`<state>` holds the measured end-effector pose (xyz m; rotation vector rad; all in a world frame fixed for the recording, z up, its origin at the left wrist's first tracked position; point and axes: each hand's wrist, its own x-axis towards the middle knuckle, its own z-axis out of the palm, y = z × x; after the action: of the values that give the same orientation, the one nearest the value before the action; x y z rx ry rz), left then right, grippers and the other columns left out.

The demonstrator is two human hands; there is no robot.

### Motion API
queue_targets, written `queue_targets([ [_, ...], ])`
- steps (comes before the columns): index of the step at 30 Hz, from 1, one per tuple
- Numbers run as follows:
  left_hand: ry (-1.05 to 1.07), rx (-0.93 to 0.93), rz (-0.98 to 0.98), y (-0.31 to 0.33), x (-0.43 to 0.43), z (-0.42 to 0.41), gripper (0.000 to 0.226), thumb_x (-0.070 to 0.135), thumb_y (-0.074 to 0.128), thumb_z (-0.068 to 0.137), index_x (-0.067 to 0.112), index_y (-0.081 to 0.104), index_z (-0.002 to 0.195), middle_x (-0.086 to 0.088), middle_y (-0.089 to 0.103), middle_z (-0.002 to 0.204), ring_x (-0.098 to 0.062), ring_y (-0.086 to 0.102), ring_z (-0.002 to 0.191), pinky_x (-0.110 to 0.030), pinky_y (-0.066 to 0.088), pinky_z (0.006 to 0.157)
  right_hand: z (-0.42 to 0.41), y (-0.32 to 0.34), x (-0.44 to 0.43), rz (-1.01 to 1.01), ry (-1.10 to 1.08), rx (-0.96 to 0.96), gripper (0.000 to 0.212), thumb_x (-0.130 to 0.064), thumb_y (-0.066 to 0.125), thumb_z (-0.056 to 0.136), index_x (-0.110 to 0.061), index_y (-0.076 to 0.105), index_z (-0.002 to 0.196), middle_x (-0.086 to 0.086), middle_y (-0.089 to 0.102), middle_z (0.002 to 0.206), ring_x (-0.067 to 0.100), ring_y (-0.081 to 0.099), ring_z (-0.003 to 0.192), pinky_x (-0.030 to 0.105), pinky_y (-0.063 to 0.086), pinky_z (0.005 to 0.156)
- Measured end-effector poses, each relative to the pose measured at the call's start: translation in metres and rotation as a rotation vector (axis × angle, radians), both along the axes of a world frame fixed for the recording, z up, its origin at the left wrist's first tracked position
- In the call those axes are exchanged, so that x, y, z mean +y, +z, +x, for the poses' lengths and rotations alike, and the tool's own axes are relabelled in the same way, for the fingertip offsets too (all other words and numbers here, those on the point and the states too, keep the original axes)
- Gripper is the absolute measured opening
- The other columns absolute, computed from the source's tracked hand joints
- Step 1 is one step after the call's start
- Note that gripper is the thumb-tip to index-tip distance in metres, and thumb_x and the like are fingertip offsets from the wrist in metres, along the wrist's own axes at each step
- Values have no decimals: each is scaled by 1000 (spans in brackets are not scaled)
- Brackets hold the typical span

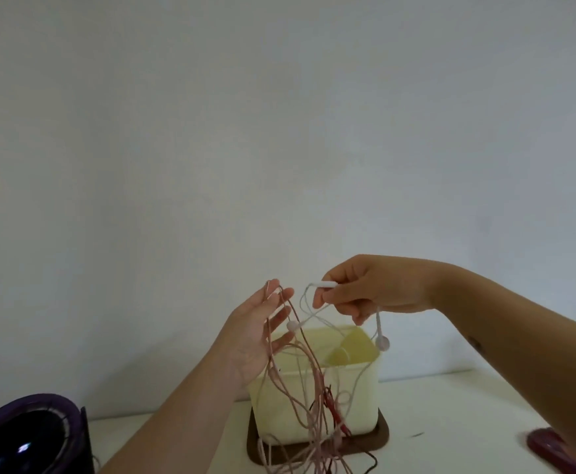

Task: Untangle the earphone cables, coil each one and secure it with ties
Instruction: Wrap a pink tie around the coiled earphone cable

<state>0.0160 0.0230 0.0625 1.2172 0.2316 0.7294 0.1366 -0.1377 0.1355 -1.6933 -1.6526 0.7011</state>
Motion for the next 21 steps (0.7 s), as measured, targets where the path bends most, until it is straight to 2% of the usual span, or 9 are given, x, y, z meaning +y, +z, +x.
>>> queue_targets([
  [4, 35, 118, 152, -9, 2, 1, 26, 11, 62, 89, 15, 55, 114, -1, 57, 110, -20, 62, 93, -32, 53, 72, -2, 9, -3, 142, -17, 83, 20, -15, 44, 99, -12, 63, 94, -8, 47, 55, 7, 36, 50, 19, 43, 61],
  [6, 78, 251, 284, -18, 4, 3, 41, 10, 64, 88, 22, 48, 123, 2, 55, 116, -15, 63, 88, -27, 50, 69, -2, 12, -1, 271, -84, 141, 20, -16, 45, 98, -12, 64, 93, -7, 52, 57, 9, 37, 52, 19, 42, 58],
  [8, 74, 466, 478, -24, 5, 1, 43, 17, 61, 90, 26, 45, 129, 6, 58, 113, -10, 62, 86, -25, 48, 75, 0, 15, 2, 406, -147, 193, 20, -15, 46, 98, -11, 66, 94, -5, 56, 62, 10, 37, 53, 20, 40, 56],
  [11, 85, 804, 851, -30, 9, -3, 31, 33, 57, 92, 21, 59, 120, 4, 65, 109, -7, 61, 93, -23, 47, 82, 3, 21, 5, 496, -230, 135, 23, -17, 46, 99, -13, 69, 97, -5, 57, 67, 9, 37, 53, 20, 39, 55],
  [13, 234, 913, 1080, -29, 12, -4, 30, 37, 54, 92, 18, 64, 114, 4, 64, 116, -9, 59, 102, -25, 47, 91, 4, 24, 8, 501, -265, 83, 25, -19, 45, 99, -12, 69, 99, -4, 56, 69, 9, 36, 53, 20, 38, 56],
  [14, 303, 876, 1128, -26, 10, -4, 31, 37, 53, 93, 19, 63, 115, 5, 62, 120, -8, 57, 106, -25, 45, 93, 3, 25, 10, 498, -272, 67, 25, -19, 45, 99, -12, 69, 100, -4, 57, 70, 10, 36, 53, 20, 38, 55],
  [16, 249, 660, 1030, -17, 0, -2, 34, 39, 52, 93, 25, 56, 124, 12, 56, 127, -3, 53, 111, -21, 40, 95, 1, 26, 13, 486, -267, 61, 26, -20, 44, 100, -11, 69, 101, -4, 58, 72, 10, 36, 54, 19, 38, 55],
  [18, -30, 490, 800, -7, -19, -1, 41, 44, 54, 91, 32, 48, 131, 18, 55, 128, -1, 49, 118, -24, 35, 99, -3, 23, 18, 466, -246, 109, 26, -20, 43, 100, -11, 68, 101, -4, 62, 78, 9, 36, 53, 19, 39, 56],
  [21, -352, 499, 695, -6, -44, -3, 37, 37, 57, 91, 28, 49, 127, 14, 67, 106, -6, 56, 113, -33, 36, 104, -8, 16, 25, 458, -233, 228, 25, -20, 44, 100, -10, 67, 102, -1, 67, 91, 9, 34, 53, 20, 41, 57],
])
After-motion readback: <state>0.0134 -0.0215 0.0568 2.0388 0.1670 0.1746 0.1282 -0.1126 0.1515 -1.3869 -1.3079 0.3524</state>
